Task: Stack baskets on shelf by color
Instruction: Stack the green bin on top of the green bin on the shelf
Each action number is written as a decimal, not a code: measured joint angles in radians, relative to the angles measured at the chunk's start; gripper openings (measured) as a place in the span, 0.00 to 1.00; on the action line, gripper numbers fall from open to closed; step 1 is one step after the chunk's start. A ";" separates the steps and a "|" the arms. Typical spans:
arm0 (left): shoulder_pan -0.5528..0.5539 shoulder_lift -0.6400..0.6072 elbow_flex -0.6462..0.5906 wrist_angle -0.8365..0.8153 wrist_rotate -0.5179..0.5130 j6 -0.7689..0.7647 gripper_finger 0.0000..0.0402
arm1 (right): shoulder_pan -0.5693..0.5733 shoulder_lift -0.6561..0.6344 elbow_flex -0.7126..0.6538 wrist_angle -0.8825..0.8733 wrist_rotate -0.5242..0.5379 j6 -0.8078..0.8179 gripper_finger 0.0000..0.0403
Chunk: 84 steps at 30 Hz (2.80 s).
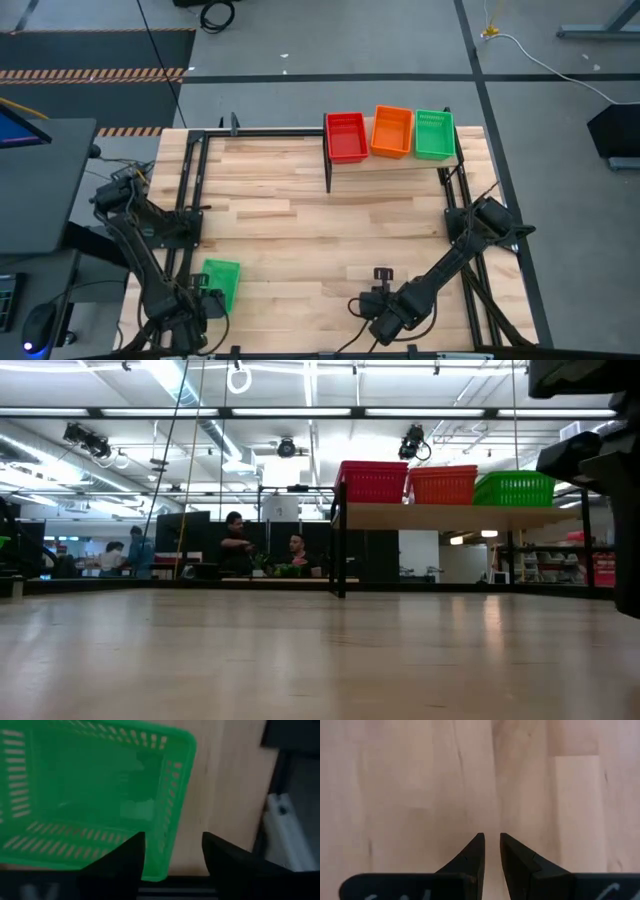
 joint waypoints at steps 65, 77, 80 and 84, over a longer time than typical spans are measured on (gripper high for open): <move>1.041 0.250 0.893 -0.210 -0.192 1.628 0.01 | -0.024 -0.084 0.031 -0.077 0.290 0.051 0.15; 0.924 0.250 0.742 -0.305 -0.139 2.049 0.01 | -0.158 -0.526 0.080 -0.426 0.344 0.266 0.14; 0.900 0.250 0.737 -0.278 -0.159 2.142 0.01 | -0.279 -0.595 0.081 -0.429 0.219 0.213 0.20; 0.882 0.250 0.738 -0.246 -0.177 2.196 0.01 | -0.436 -0.612 0.080 -0.428 0.015 0.123 0.28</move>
